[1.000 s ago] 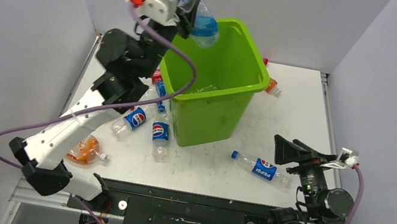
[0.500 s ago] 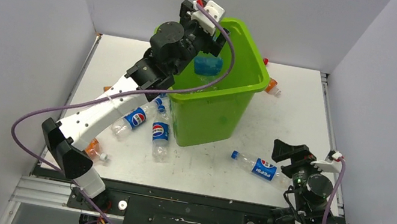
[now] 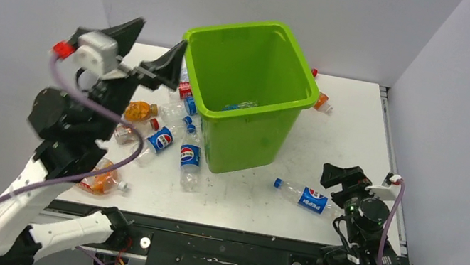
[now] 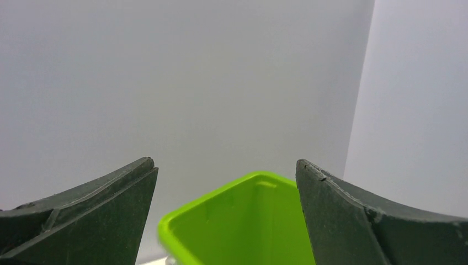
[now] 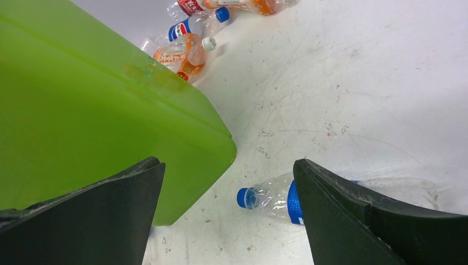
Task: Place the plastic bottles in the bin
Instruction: Place the plastic bottle in the trash bin, then pick up the plastic bottle at the center of the board.
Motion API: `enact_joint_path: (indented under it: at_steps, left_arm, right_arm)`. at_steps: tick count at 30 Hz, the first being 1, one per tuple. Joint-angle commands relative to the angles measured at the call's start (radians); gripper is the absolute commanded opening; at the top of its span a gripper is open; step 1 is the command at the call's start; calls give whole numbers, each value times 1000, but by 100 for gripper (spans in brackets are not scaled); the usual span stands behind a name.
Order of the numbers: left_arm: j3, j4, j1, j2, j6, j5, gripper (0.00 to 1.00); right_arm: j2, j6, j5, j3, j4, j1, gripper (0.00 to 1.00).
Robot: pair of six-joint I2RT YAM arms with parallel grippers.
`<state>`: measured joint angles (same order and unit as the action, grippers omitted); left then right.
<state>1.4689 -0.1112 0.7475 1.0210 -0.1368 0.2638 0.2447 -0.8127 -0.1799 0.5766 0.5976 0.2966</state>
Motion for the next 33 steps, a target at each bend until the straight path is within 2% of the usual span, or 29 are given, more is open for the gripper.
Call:
enact_joint_path:
  at_steps: [1,3,6,13,18,26,33]
  left_arm:
    - [-252,42,3,-210,5,194,96]
    - [-366,93,2,-296,-13,293,96]
    - [-546,151,-1,-422,-43,368,96]
    - [-837,87,-15,-615,81,400,96]
    - [-875,146,-56,-658,164,381,96]
    - [-938,71,-56,-769,143,414,96]
    - [-933,77,-56,-750,124,397,96]
  right_arm:
    - [40,-23,-57,-4,-12,9,90]
    - [72,-20,-61,-10,-18,9,90]
    - [134,-12,-75,-9,-35,8,90]
    - [283,-19,-124,-4,-55,7,90]
    - [318,-92,-91,-38,-57,7,90]
    - [271,-234,-19,-99,-2,7,90]
    - [253,-351,25,-160,9,7,90]
